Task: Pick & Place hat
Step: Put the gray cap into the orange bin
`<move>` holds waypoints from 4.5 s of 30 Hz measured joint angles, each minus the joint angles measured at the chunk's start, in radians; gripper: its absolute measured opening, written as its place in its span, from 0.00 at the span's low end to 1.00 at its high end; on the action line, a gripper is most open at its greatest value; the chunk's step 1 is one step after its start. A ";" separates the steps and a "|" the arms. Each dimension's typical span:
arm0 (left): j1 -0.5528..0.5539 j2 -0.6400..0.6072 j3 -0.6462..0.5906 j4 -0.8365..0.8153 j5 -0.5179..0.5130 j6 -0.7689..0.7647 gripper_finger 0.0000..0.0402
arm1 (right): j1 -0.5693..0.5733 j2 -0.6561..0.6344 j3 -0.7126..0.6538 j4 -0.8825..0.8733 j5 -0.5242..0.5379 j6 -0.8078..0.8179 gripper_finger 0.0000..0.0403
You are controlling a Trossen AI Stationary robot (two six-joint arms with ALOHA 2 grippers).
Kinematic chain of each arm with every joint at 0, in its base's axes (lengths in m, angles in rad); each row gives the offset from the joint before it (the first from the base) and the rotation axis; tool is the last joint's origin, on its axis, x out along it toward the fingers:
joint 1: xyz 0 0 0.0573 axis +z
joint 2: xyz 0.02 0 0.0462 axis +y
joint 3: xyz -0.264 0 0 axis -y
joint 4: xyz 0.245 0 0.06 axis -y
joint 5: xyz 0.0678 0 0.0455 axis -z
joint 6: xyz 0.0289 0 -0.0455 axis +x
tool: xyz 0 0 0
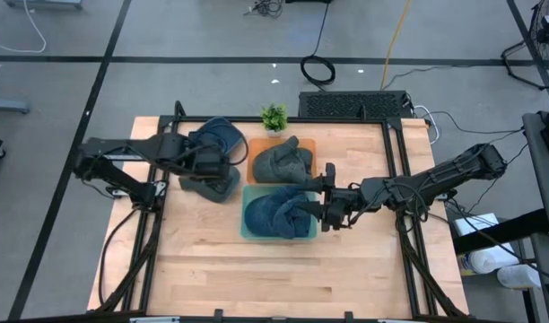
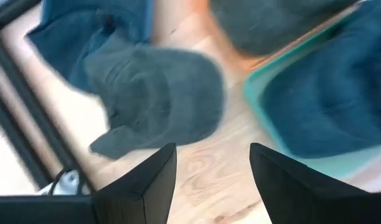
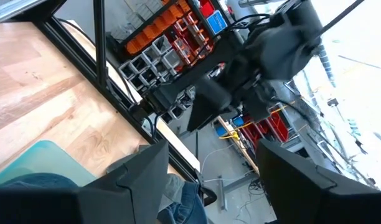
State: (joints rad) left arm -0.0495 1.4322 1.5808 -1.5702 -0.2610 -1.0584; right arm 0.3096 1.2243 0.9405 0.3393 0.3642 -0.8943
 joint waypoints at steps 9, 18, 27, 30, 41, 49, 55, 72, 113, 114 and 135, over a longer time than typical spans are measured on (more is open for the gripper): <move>0.095 0.001 -0.204 0.004 0.026 0.008 0.53 | 0.000 0.000 0.000 0.000 0.000 0.048 0.58; 0.178 -0.001 -0.295 0.096 0.026 0.192 0.53 | 0.000 0.000 0.000 0.000 0.000 0.050 0.58; 0.323 -0.001 -0.353 0.216 0.127 0.404 0.53 | 0.000 0.000 0.000 0.000 0.001 0.075 0.58; 0.367 -0.001 -0.371 0.215 0.145 0.443 0.53 | 0.000 0.000 0.000 -0.001 0.001 0.092 0.58; 0.430 -0.001 -0.501 0.330 0.384 0.541 0.53 | -0.010 0.000 0.000 -0.032 0.004 0.098 0.58; 0.439 -0.001 -0.643 0.424 0.380 0.540 0.53 | -0.022 0.000 0.000 -0.034 0.003 0.102 0.58; 0.442 -0.001 -0.661 0.432 0.367 0.615 0.42 | -0.022 0.000 0.000 -0.038 0.002 0.098 0.58; 0.443 -0.001 -0.661 0.463 0.438 0.770 0.01 | -0.022 0.000 0.000 -0.020 0.006 0.061 0.58; 0.216 -0.009 0.030 -0.001 0.202 1.197 0.00 | -0.022 0.000 0.000 0.008 0.033 0.153 0.58; 0.205 -0.009 0.032 -0.001 0.197 1.231 0.00 | -0.022 0.000 0.000 0.017 0.033 0.165 0.58; -0.049 -0.008 0.033 -0.001 -0.271 1.892 0.00 | -0.113 0.000 0.275 -0.222 0.108 0.837 0.58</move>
State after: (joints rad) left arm -0.0982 1.4239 1.6138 -1.5707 -0.5320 0.8340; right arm 0.1966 1.2247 1.2155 0.1170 0.4722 -0.0576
